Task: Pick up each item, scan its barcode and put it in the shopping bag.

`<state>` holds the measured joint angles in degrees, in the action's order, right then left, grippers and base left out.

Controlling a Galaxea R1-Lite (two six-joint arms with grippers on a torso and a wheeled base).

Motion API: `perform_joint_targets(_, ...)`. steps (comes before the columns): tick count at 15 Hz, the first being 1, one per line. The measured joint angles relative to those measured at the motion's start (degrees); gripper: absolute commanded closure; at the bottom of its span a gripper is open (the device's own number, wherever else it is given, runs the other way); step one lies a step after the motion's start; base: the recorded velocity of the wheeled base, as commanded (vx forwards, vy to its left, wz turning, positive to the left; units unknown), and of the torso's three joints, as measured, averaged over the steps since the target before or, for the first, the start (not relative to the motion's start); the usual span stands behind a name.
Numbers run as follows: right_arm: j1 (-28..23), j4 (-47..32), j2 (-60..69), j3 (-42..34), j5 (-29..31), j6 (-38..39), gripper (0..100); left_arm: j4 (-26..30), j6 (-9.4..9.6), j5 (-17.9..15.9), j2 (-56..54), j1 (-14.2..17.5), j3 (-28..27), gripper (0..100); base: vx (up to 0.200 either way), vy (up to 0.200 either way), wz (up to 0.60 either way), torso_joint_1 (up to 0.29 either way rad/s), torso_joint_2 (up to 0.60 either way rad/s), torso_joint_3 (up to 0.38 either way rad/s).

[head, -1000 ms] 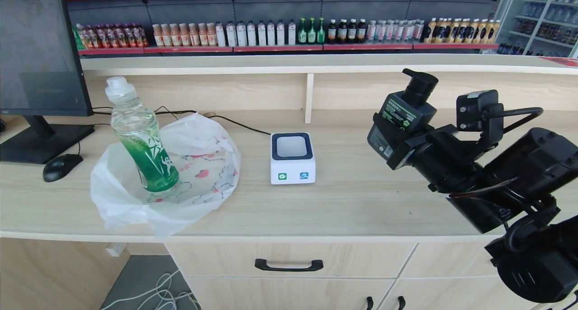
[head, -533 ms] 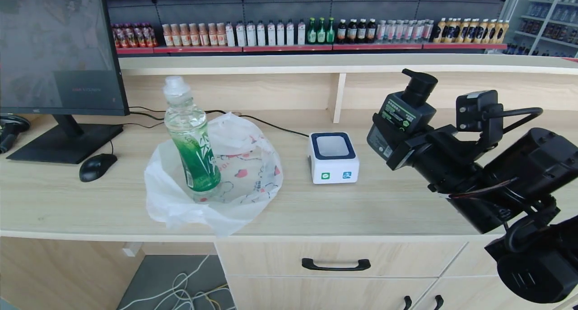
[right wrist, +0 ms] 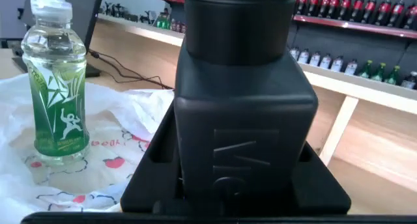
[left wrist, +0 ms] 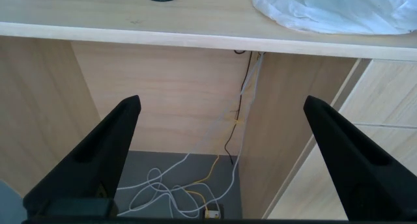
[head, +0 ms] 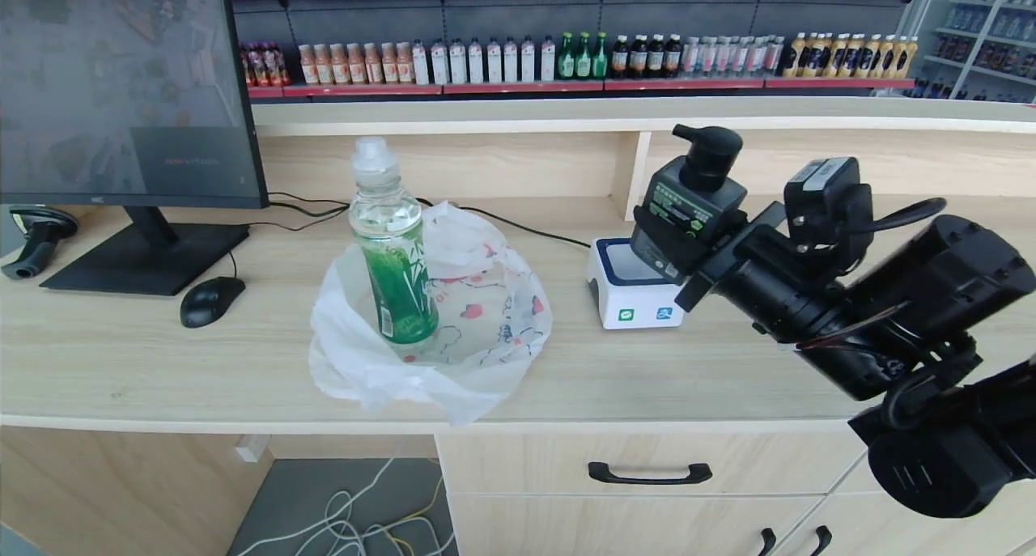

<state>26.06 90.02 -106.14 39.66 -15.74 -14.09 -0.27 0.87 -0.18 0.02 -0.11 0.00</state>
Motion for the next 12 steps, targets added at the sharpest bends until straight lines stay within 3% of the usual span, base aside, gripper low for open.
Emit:
perform_joint_targets(6, -1.2, -0.1, -7.0, 6.6, -1.9, -14.7, 100, 0.0, -0.07, 0.0, 0.0, 0.0, 0.0, 0, 0.0, 0.0, 0.0, 0.0, 0.0, 0.0)
perform_joint_targets(12, -4.9, -0.1, -10.1, 8.5, -16.6, -27.5, 100, 0.0, -0.09, 0.0, 0.0, 0.1, 0.0, 0, 0.0, 0.0, 0.0, 0.0, 0.0, 0.0)
